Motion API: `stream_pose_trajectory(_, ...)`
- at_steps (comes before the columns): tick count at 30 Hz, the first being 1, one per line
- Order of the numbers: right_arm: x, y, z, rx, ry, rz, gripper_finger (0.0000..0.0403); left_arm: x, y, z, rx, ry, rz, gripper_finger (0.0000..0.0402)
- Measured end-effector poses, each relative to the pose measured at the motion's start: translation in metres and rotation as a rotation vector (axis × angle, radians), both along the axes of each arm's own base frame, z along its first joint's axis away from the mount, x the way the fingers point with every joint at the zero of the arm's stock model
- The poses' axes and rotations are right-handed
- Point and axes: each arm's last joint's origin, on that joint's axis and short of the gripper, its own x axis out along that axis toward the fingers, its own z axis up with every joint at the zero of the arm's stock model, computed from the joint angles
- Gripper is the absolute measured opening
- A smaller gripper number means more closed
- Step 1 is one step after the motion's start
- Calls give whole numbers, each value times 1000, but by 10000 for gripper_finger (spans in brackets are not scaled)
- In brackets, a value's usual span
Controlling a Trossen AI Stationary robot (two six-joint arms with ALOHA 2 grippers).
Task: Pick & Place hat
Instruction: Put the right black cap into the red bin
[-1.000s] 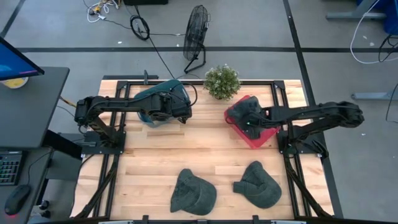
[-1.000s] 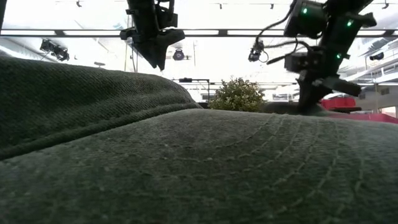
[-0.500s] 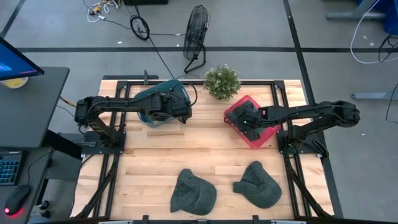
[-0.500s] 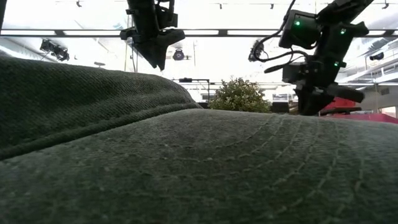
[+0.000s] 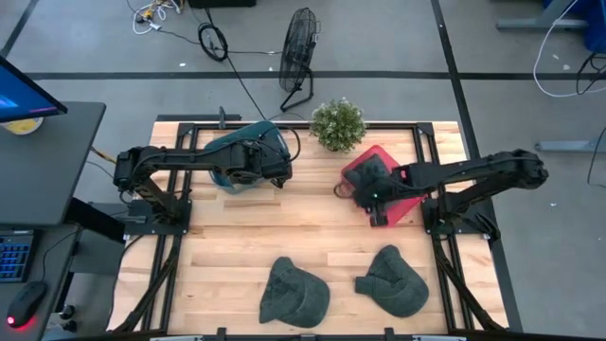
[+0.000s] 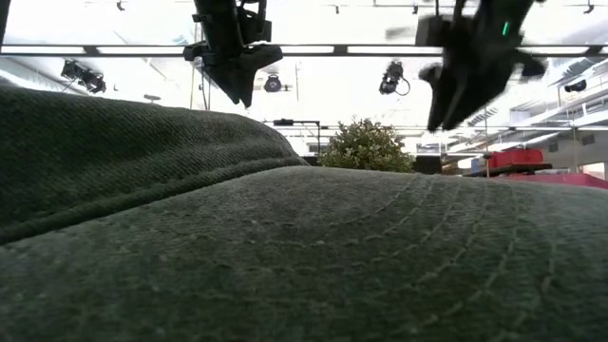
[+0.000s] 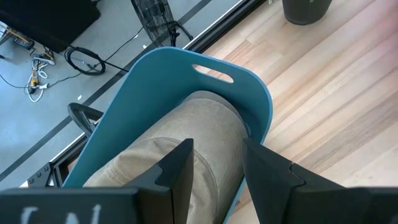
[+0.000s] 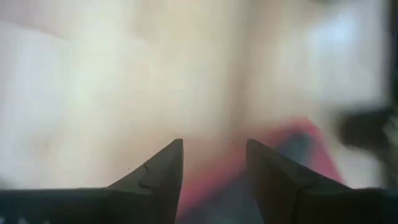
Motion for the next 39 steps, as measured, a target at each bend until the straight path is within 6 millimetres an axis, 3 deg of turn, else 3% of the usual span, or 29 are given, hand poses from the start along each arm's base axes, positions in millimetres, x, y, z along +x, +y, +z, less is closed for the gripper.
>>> stream_pose_trajectory(4,3,45,22,188,-66,200,177,0,0,0,0,1,0,140)
stream_pose_trajectory(8,-8,94,22,303,-45,357,173,0,0,0,0,2,-1,140)
stream_pose_trajectory(14,-22,149,1,458,107,269,174,0,0,0,0,2,-2,140)
stream_pose_trajectory(19,-30,183,-29,437,244,259,182,0,0,0,0,-6,1,140)
stream_pose_trajectory(24,-34,199,-50,405,337,252,183,4,0,1,3,-43,0,140)
stream_pose_trajectory(30,-39,202,-64,429,458,53,183,4,0,1,3,-46,-1,140)
stream_pose_trajectory(34,-41,205,-70,372,470,111,181,4,0,1,2,-46,-2,140)
stream_pose_trajectory(37,-41,205,-71,353,464,166,156,4,0,1,3,-45,-2,140)
stream_pose_trajectory(39,-40,204,-69,350,459,184,120,4,0,1,3,-45,-2,140)
